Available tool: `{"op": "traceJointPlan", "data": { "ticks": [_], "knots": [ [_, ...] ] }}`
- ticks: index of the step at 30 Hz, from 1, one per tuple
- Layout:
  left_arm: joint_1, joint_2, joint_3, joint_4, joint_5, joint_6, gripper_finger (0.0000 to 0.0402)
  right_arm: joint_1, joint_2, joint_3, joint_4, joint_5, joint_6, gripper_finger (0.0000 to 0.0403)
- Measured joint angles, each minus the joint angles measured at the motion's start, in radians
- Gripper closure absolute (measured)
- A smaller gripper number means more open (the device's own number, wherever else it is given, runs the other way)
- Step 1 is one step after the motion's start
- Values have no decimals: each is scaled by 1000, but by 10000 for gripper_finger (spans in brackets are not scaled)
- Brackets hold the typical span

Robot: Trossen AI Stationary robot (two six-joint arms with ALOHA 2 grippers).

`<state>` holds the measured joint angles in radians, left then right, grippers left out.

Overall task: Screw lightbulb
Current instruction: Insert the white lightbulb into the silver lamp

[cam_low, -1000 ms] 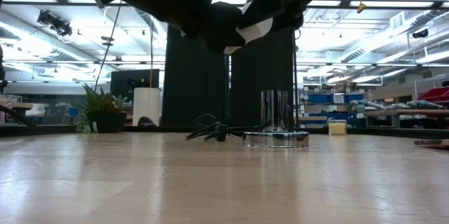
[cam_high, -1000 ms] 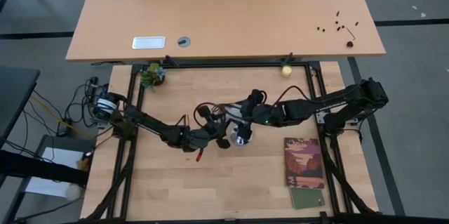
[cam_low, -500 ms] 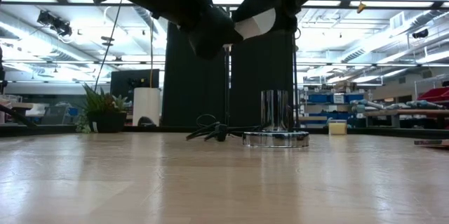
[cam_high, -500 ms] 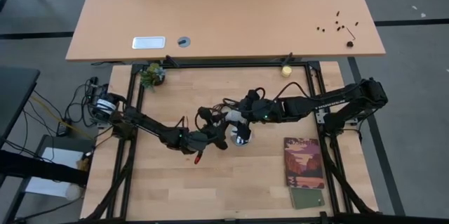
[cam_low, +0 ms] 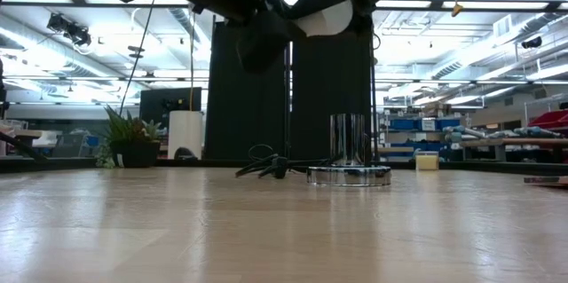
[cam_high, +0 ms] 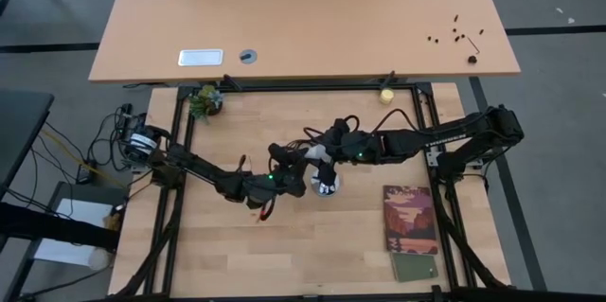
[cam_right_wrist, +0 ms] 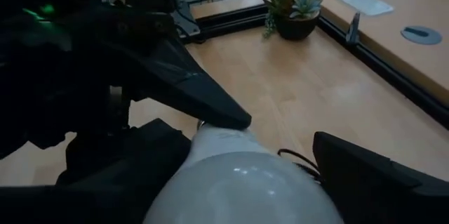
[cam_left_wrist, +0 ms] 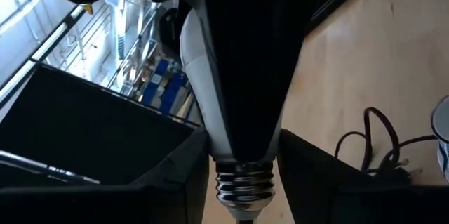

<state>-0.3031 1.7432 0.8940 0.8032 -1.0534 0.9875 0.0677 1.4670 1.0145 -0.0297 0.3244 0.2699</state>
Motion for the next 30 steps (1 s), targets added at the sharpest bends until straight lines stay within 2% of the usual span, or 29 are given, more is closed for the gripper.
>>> {"op": "traceJointPlan", "data": {
  "ticks": [9,14,18,24,26,30],
  "knots": [
    [0,0,0,30,-22,6,245,0,0,0,22,0,-31,149],
    [0,0,0,32,-33,4,244,-3,-1,0,31,-1,-65,148],
    [-6,0,0,33,-60,-75,244,-6,-6,0,25,-8,-79,130],
    [-32,0,3,39,-87,-162,243,-7,-28,2,-2,-26,-120,146],
    [-35,0,0,36,-126,-189,244,-17,-45,0,-42,-24,-129,148],
    [-34,0,0,40,-126,-187,244,-31,-50,-1,-49,-56,-134,137]
  ]
}}
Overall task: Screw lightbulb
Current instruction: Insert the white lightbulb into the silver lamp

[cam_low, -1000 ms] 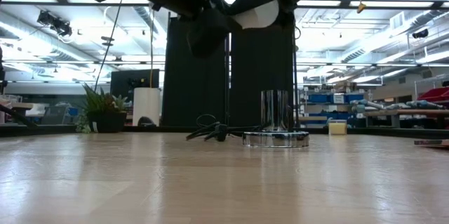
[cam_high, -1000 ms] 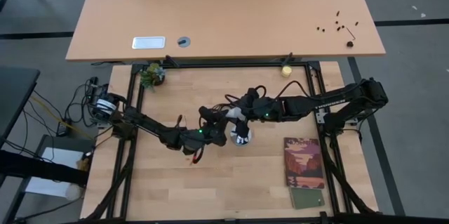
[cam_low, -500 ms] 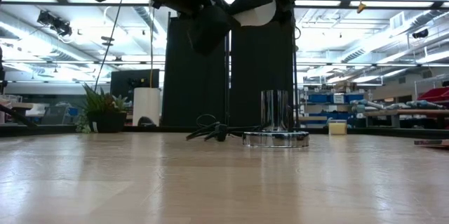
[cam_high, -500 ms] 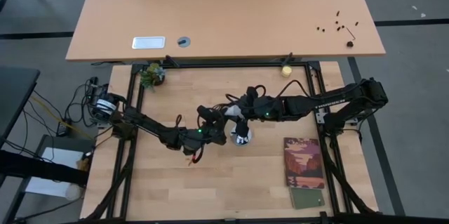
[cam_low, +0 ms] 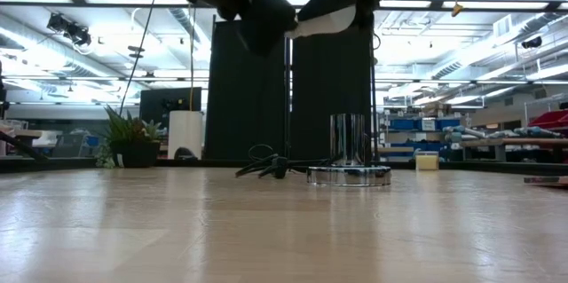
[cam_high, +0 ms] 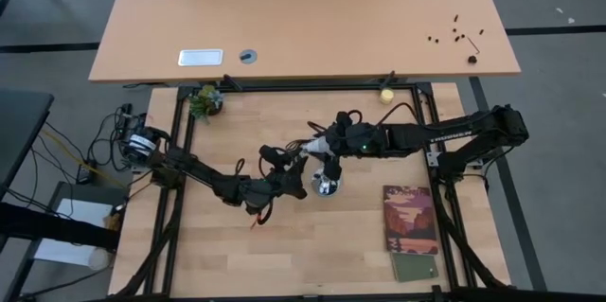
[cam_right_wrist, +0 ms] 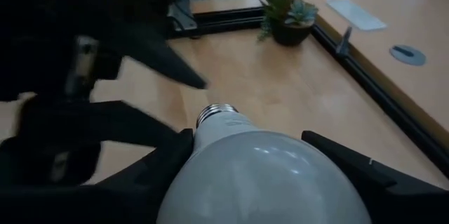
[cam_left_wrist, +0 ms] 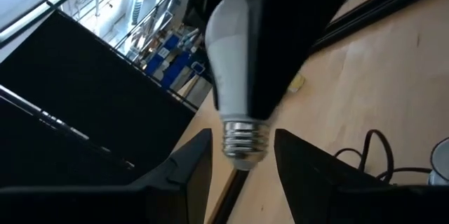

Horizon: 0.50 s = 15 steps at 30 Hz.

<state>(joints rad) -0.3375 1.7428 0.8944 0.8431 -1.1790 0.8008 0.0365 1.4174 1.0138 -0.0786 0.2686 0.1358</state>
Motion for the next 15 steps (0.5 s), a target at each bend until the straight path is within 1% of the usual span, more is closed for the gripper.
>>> {"op": "traceJointPlan", "data": {
  "ticks": [2,4,6,8,12,14,15],
  "knots": [
    [1,0,0,-1,-6,1,244,-1,-3,0,-6,-6,-4,133],
    [-1,0,0,0,-45,-13,243,-2,-8,0,-31,-13,-9,135],
    [-7,0,0,-3,-105,-56,243,-5,-20,0,-82,-21,-10,142],
    [-20,-1,0,-23,-118,-107,243,-12,-36,0,-125,-48,-12,147],
    [-40,-1,0,-111,-76,-264,243,-33,-61,0,-215,-103,-30,140],
    [-38,-1,0,-190,-35,-405,243,-43,-66,17,-292,-118,-35,132],
    [-36,-1,0,-238,4,-488,243,-47,-65,35,-347,-125,-38,130]
  ]
}}
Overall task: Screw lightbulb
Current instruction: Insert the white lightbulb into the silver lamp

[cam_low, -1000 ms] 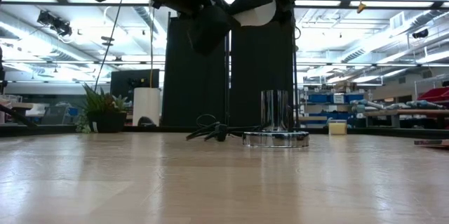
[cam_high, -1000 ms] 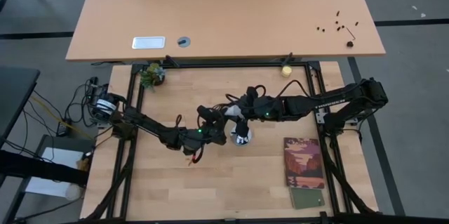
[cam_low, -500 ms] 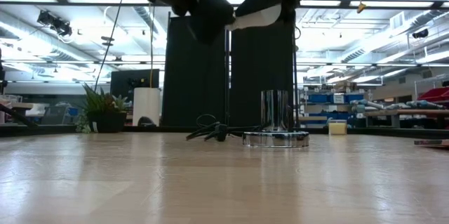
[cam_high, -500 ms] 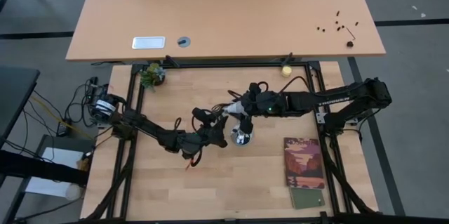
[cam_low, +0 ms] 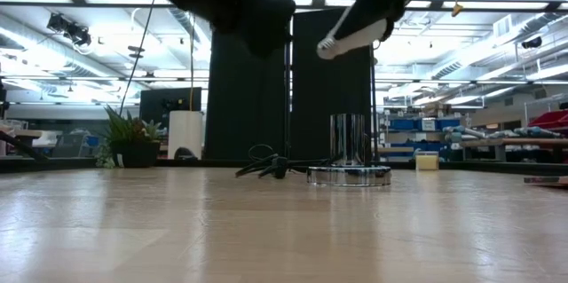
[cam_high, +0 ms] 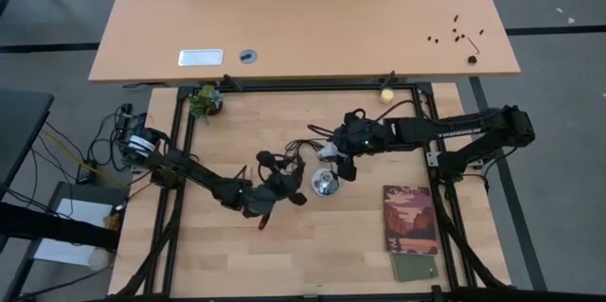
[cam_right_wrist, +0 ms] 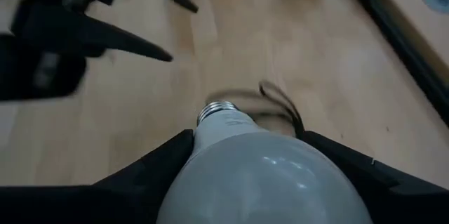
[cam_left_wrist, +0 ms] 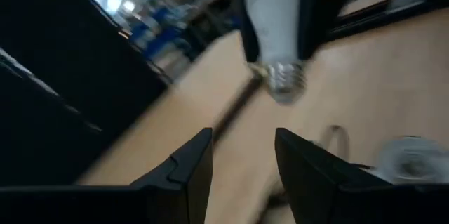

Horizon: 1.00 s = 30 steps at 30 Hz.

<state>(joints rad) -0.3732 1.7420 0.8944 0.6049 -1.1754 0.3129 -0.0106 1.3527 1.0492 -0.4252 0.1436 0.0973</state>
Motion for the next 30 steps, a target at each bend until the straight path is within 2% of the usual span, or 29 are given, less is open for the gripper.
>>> {"op": "traceJointPlan", "data": {
  "ticks": [3,6,9,12,18,24,30],
  "knots": [
    [10,0,0,-117,124,-228,241,-5,15,52,-117,-8,-40,132],
    [25,7,0,-184,239,-380,232,1,19,69,-155,-40,-68,142],
    [27,45,0,-174,312,-431,216,1,20,73,-160,-112,-110,146],
    [25,105,0,-123,362,-476,196,2,21,73,-184,-128,-138,136],
    [26,179,-1,-43,367,-524,168,1,30,79,-253,-161,-161,131],
    [27,193,-1,13,341,-526,171,4,124,183,-380,-166,-227,147],
    [26,193,-1,5,350,-566,172,2,213,238,-414,-167,-284,129]
  ]
}}
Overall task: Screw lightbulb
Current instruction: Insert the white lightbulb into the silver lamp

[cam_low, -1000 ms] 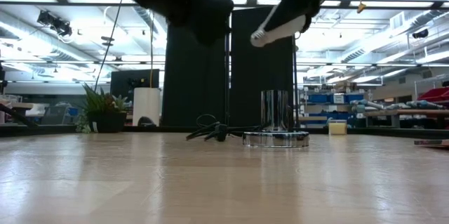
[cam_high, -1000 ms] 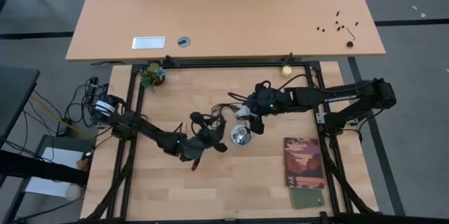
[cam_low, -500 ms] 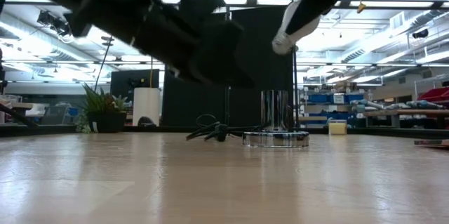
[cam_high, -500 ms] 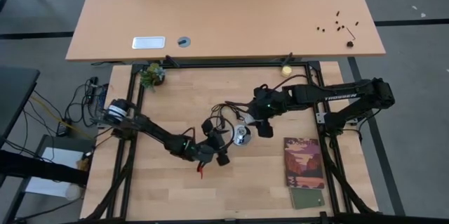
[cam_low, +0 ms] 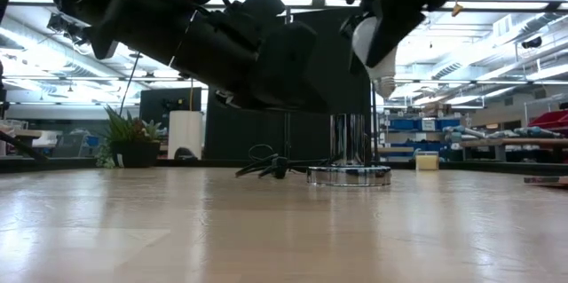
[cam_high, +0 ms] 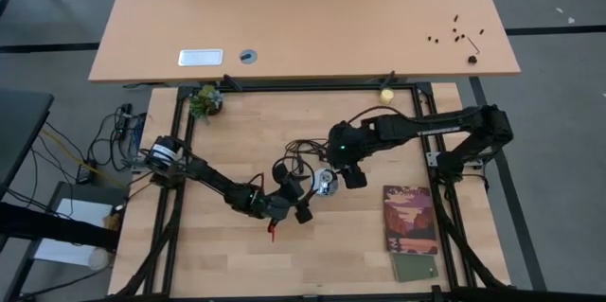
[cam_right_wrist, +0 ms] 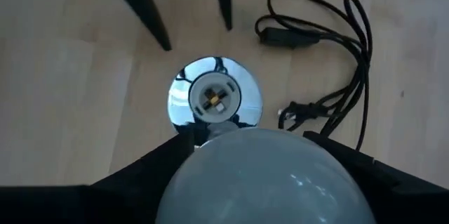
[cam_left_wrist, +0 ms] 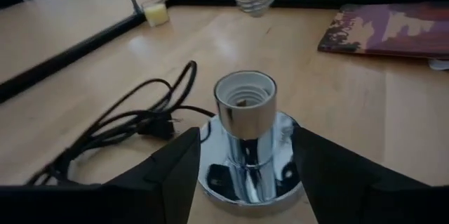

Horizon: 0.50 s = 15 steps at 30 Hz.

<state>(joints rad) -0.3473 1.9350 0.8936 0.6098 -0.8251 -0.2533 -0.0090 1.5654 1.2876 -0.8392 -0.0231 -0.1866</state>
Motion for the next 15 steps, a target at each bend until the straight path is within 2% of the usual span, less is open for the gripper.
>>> {"op": "traceJointPlan", "data": {
  "ticks": [7,15],
  "knots": [
    [12,44,0,86,4,-47,172,5,99,141,31,-28,-17,143],
    [14,69,0,102,-15,-53,172,8,134,115,57,-53,-51,131]
  ]
}}
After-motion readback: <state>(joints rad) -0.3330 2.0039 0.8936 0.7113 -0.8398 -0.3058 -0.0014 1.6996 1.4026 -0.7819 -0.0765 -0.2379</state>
